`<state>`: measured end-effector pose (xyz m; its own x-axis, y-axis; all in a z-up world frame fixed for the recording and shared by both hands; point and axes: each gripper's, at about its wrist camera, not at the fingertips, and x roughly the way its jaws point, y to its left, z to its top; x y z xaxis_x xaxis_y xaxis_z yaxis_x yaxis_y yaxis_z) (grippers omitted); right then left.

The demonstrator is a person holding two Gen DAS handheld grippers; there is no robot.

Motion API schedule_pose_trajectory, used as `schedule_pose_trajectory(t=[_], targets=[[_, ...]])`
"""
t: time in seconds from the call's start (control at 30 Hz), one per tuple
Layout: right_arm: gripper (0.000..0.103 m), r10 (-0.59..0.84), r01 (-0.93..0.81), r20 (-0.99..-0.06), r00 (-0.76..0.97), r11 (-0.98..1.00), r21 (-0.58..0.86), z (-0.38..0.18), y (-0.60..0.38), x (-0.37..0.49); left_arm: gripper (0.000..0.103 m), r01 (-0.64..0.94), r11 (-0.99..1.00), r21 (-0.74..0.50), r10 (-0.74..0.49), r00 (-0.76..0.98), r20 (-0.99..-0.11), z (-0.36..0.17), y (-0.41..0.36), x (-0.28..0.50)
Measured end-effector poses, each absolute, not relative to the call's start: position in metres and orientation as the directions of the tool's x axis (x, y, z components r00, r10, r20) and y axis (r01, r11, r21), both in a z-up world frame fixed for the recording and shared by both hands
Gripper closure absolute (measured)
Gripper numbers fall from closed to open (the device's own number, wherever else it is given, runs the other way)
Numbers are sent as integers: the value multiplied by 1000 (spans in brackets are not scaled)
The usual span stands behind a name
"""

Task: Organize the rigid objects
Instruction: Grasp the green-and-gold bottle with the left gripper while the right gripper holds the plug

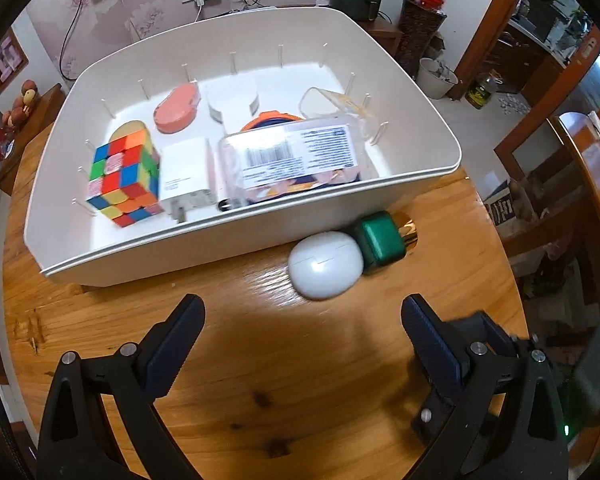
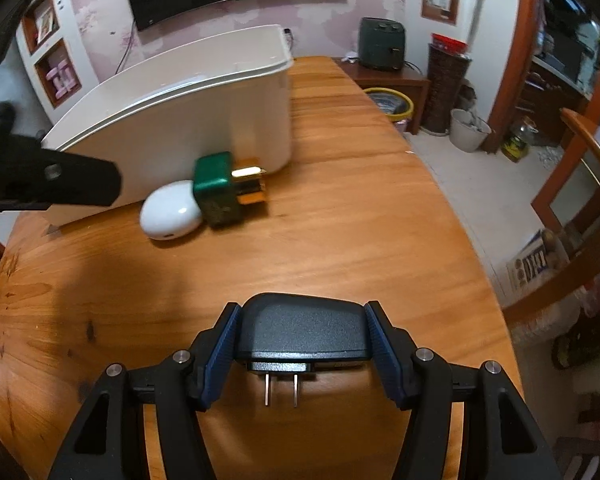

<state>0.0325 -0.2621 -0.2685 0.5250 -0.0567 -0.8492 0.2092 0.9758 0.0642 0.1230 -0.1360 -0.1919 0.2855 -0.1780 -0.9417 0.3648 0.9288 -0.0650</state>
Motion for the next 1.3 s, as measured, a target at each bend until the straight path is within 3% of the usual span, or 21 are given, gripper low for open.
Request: schedule_pose_trajectory(t=[0.6, 0.73, 0.93, 1.0, 1.2, 1.3], targets=[[41, -96, 290, -846, 525, 954, 72, -261, -291, 0, 5, 300, 953, 42, -71, 355, -932, -221, -217, 129], [41, -93, 303, -848, 522, 949, 82, -262, -298, -3, 15, 264, 962, 74, -27, 360, -933, -231, -223, 135], [41, -90, 316, -850, 519, 944, 93, -264, -305, -2, 15, 239, 965, 110, 15, 367, -930, -239, -229, 140], [41, -88, 316, -851, 518, 944, 95, -264, -307, -2, 18, 230, 965, 123, 28, 377, -926, -239, -231, 139], [41, -79, 315, -858, 507, 944, 99, -268, -308, -1, 53, 234, 957, 173, 67, 401, -913, -237, -238, 140], [41, -75, 307, -858, 508, 947, 99, -267, -308, 0, 53, 267, 949, 167, 49, 399, -916, -238, -241, 138]])
